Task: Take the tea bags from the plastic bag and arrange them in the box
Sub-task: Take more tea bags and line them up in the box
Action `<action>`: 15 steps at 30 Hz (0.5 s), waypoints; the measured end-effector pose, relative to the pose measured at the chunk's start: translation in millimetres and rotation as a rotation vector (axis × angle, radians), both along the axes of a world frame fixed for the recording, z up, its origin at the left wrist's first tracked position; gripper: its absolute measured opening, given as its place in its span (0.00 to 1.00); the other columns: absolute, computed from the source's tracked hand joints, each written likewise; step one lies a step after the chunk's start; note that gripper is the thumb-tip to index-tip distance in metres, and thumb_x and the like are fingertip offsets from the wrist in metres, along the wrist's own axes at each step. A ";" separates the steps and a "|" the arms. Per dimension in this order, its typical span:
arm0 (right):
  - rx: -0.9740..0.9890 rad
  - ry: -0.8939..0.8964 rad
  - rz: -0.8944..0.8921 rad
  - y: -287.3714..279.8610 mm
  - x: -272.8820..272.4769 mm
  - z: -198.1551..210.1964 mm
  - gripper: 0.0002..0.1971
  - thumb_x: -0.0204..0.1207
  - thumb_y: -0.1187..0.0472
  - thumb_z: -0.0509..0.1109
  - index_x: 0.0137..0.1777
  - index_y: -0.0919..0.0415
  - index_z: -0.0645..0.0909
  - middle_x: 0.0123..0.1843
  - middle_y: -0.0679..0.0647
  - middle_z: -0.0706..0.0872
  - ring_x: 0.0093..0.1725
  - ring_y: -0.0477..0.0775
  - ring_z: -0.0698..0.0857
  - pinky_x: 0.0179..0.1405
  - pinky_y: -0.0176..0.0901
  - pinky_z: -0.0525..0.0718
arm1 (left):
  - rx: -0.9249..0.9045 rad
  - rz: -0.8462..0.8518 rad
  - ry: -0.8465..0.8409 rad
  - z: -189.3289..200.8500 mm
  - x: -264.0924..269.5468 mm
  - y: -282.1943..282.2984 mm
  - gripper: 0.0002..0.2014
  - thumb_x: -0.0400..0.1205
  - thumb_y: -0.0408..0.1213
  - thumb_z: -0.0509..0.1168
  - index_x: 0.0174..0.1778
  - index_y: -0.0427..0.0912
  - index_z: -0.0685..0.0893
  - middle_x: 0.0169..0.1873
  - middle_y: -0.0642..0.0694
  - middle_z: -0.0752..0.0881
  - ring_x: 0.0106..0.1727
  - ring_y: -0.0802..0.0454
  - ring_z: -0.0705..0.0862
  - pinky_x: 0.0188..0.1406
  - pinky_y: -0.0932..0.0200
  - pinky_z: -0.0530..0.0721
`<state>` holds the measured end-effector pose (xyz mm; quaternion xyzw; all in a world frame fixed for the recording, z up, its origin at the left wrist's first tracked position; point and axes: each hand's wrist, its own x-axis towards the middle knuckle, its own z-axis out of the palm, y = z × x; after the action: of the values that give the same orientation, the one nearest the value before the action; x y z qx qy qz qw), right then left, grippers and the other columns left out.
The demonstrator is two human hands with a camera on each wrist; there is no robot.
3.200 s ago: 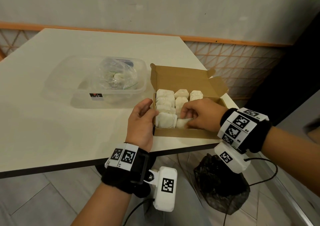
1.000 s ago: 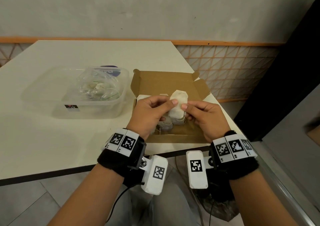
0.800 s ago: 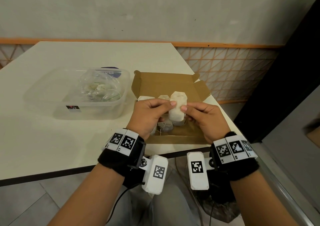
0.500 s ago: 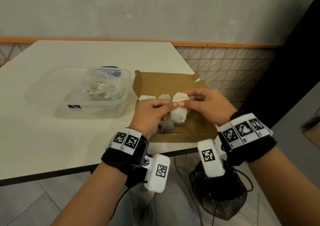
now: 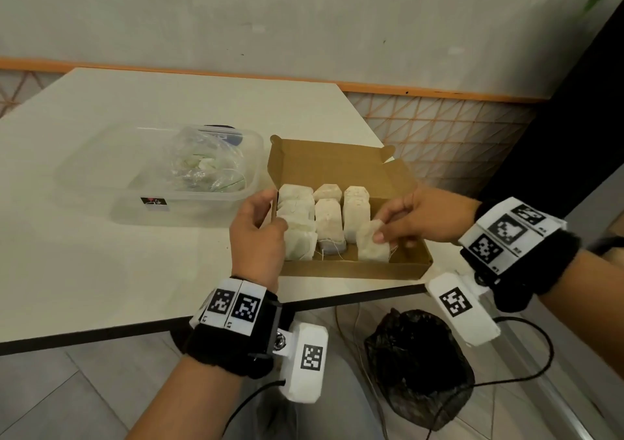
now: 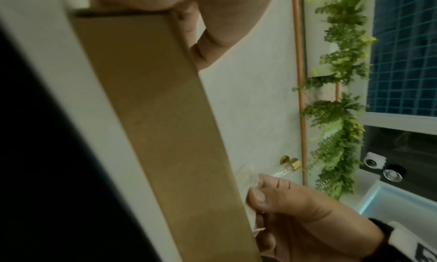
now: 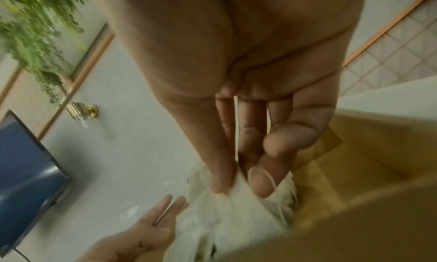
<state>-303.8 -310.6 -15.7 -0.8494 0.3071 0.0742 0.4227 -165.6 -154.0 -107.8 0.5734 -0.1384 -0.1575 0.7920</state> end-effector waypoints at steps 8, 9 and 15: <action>0.058 -0.086 -0.225 1.7 20.8 -17.2 0.13 0.69 0.73 0.74 0.54 0.73 0.82 0.49 0.66 0.85 0.36 0.49 0.83 0.29 0.30 0.86 | 0.003 -0.042 -0.026 -11.4 1.2 4.0 0.22 0.77 0.16 0.60 0.59 0.45 0.84 0.56 0.51 0.88 0.58 0.59 0.85 0.50 0.66 0.85; 0.060 -0.104 -0.257 2.4 23.1 -17.6 0.14 0.69 0.75 0.73 0.55 0.74 0.82 0.50 0.67 0.84 0.37 0.50 0.83 0.29 0.31 0.86 | -0.002 -0.043 -0.024 -12.0 1.2 3.9 0.22 0.78 0.17 0.59 0.59 0.46 0.84 0.56 0.51 0.88 0.58 0.59 0.85 0.52 0.65 0.85; -0.153 -0.053 -0.244 4.8 26.8 -15.5 0.15 0.69 0.68 0.75 0.56 0.64 0.81 0.50 0.62 0.87 0.43 0.54 0.86 0.43 0.40 0.88 | -0.032 -0.056 -0.038 -11.7 0.4 6.0 0.22 0.78 0.17 0.59 0.59 0.46 0.84 0.56 0.51 0.88 0.57 0.60 0.86 0.44 0.71 0.83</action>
<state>-277.0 -305.9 -31.2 -0.8370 0.4018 -0.0238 0.3708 -165.2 -148.0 -119.6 0.5593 -0.1719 -0.1664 0.7937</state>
